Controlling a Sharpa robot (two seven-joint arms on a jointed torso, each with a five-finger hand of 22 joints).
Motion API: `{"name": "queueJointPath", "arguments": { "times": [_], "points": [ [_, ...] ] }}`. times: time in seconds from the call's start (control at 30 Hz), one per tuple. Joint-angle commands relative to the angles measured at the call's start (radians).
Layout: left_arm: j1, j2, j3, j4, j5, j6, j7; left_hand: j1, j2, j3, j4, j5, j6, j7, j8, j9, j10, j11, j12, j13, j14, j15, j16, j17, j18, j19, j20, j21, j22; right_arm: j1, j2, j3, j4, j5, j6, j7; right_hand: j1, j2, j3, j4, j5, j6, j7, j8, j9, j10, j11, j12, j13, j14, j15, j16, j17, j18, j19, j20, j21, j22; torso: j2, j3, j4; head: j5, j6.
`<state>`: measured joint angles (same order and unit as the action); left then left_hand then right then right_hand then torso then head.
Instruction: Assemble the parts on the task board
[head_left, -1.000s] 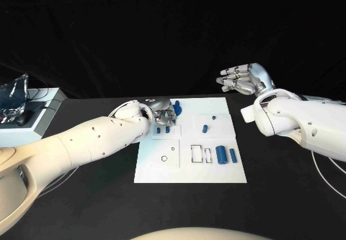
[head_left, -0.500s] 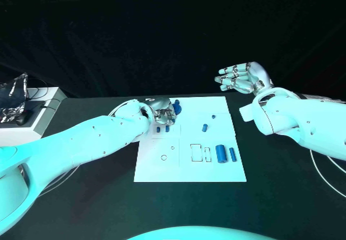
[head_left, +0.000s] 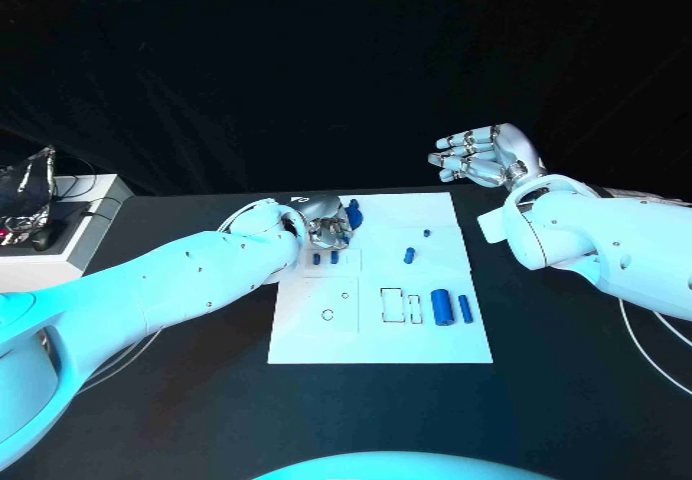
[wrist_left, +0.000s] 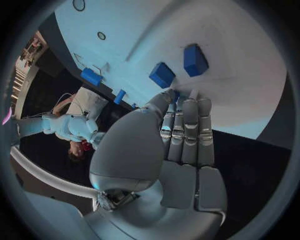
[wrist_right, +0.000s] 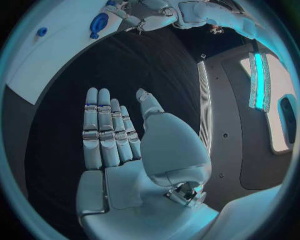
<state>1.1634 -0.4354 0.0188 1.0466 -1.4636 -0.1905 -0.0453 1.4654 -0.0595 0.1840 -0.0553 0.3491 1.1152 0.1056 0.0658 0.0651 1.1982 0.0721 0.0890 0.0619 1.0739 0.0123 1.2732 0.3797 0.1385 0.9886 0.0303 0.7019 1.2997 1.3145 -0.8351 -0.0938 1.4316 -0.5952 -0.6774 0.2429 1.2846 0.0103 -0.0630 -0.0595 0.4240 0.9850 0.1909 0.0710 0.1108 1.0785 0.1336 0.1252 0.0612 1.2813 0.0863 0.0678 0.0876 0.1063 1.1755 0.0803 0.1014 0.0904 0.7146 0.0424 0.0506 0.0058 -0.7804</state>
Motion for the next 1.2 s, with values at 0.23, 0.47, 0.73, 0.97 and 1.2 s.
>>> {"name": "queueJointPath", "arguments": {
  "times": [0.23,0.47,0.73,0.97,1.2],
  "points": [
    [0.001,0.004,0.000,-0.002,0.015,0.010,0.010,0.003,0.020,0.033,-0.020,-0.009,0.046,0.003,-0.002,0.002,0.050,-0.008,-0.004,0.003,0.024,-0.010,0.010,0.000,0.011,0.008,-0.007,0.017,0.013,0.000,0.000,0.000,0.003,-0.007,0.021,0.007,0.002,-0.004,0.006,0.003,0.007,0.006,-0.001,-0.002,0.000,0.006,0.003,-0.004,-0.001,0.000,0.002,-0.002,-0.002,-0.014,0.003,0.002,0.005,-0.005,0.000,0.0000,-0.0003,-0.001,-0.001],
    [0.001,0.001,-0.001,-0.001,0.033,-0.033,0.020,-0.008,0.029,0.072,-0.052,-0.009,0.078,0.004,-0.004,0.002,0.095,-0.017,-0.024,0.003,0.061,-0.021,-0.002,0.008,0.013,0.019,-0.023,0.041,0.024,0.000,-0.001,0.000,0.003,-0.007,0.023,0.007,0.001,-0.004,0.005,0.004,0.008,0.007,-0.001,-0.002,0.001,0.007,0.002,-0.004,-0.001,0.000,0.002,-0.002,-0.002,-0.014,0.003,0.002,0.006,-0.007,-0.001,-0.0003,0.0003,0.000,0.002],
    [0.000,-0.020,0.002,0.025,0.090,-0.083,0.040,-0.029,0.029,0.092,-0.065,-0.008,0.084,0.007,-0.004,0.002,0.099,-0.018,-0.025,0.003,0.077,-0.023,-0.016,0.029,0.017,0.025,-0.023,0.052,0.020,0.000,-0.002,0.000,0.003,-0.007,0.023,0.008,0.000,-0.004,0.006,0.005,0.010,0.008,-0.002,-0.002,0.001,0.008,0.002,-0.004,-0.001,0.000,0.001,-0.002,-0.003,-0.015,0.003,0.002,0.008,-0.009,0.000,-0.0010,0.0000,0.000,0.009],
    [-0.001,-0.057,0.032,0.073,0.144,-0.085,0.042,-0.028,0.030,0.091,-0.065,-0.008,0.084,0.008,-0.004,0.002,0.099,-0.017,-0.025,0.003,0.081,-0.023,-0.018,0.032,0.018,0.028,-0.023,0.054,0.019,0.000,-0.003,0.000,0.002,-0.007,0.024,0.008,0.000,-0.004,0.006,0.005,0.010,0.008,-0.002,-0.002,0.001,0.008,0.002,-0.004,-0.001,0.000,0.001,-0.002,-0.003,-0.015,0.003,0.002,0.008,-0.009,-0.002,-0.0011,0.0014,0.002,0.011],
    [-0.001,-0.124,0.071,0.141,0.194,-0.024,0.014,-0.029,0.027,0.089,-0.066,-0.008,0.077,0.012,-0.004,0.001,0.093,-0.014,-0.025,0.003,0.079,-0.020,-0.021,0.036,0.017,0.026,-0.021,0.053,0.019,0.000,-0.006,0.000,0.000,-0.007,0.024,0.006,0.000,-0.005,0.006,0.005,0.012,0.008,-0.001,-0.002,0.001,0.007,0.002,-0.005,-0.001,0.000,0.001,-0.002,-0.003,-0.015,0.002,0.002,0.011,-0.012,-0.006,-0.0015,0.0047,0.004,0.007]
  ]
}}
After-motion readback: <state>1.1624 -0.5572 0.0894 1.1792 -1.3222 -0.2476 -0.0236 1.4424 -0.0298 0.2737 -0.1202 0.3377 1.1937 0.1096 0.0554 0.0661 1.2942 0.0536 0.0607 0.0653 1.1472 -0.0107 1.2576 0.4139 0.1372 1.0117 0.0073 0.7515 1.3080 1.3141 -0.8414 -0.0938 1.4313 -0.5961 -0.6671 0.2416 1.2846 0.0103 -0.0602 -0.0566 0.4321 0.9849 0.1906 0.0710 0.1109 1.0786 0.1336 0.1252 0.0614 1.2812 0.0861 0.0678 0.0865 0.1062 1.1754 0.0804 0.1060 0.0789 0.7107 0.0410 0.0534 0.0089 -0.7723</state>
